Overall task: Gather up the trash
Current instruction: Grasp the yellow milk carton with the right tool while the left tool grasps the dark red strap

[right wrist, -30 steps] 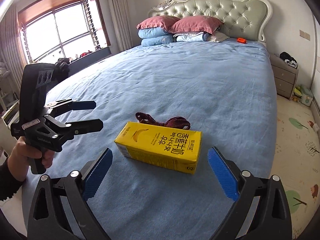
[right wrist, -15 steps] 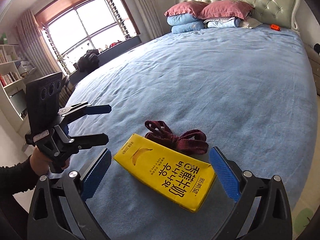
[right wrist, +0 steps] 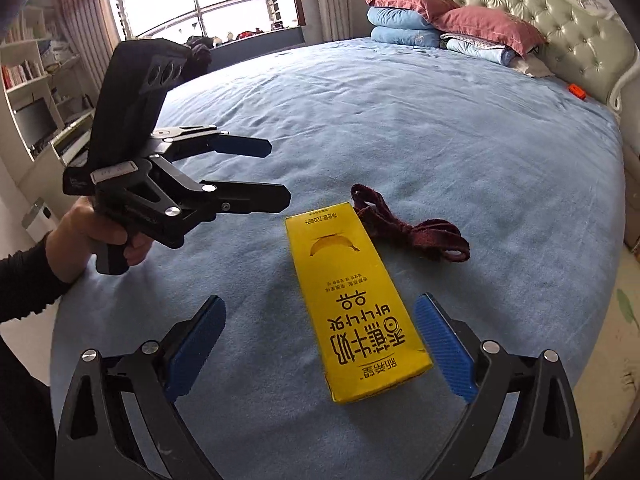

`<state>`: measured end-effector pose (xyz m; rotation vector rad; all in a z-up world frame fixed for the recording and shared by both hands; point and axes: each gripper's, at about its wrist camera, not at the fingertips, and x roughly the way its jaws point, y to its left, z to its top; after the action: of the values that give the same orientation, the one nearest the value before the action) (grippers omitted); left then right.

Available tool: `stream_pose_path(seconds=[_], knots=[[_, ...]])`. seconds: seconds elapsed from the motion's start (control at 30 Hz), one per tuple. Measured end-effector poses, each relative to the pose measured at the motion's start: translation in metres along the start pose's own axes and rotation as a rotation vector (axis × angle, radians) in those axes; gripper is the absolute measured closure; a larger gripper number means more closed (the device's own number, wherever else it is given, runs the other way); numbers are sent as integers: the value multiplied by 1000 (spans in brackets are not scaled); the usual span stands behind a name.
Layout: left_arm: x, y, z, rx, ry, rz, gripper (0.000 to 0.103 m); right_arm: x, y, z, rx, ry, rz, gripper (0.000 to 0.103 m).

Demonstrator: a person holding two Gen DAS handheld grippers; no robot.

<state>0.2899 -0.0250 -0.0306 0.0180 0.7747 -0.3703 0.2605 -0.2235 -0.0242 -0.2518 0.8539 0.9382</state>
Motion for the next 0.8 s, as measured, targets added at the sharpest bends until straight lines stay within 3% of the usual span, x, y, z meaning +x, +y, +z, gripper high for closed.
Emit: stream_pose_path(seconds=[0.1,0.17,0.3,0.47,0.6,0.8], knots=[[-2,1,0,-1,-1,3,4,19,3,6,-30,54,-55,31],[-1,2,0,-4,1,3,4,30,3,6,-36,96,-69,50],[2,3,1,-4,11,5,4,31,4,1,-33,87,-83,54],[4,-3,2,20,21,0,4,-4,2,-18,34,-36,-62,55],[11,-14,7,71,28,2,4,-39,-5,-37,97,-120,-48,54],[55,-41,27,192,77,-25,4,-69,-26,-67,207,-154,-100,54]])
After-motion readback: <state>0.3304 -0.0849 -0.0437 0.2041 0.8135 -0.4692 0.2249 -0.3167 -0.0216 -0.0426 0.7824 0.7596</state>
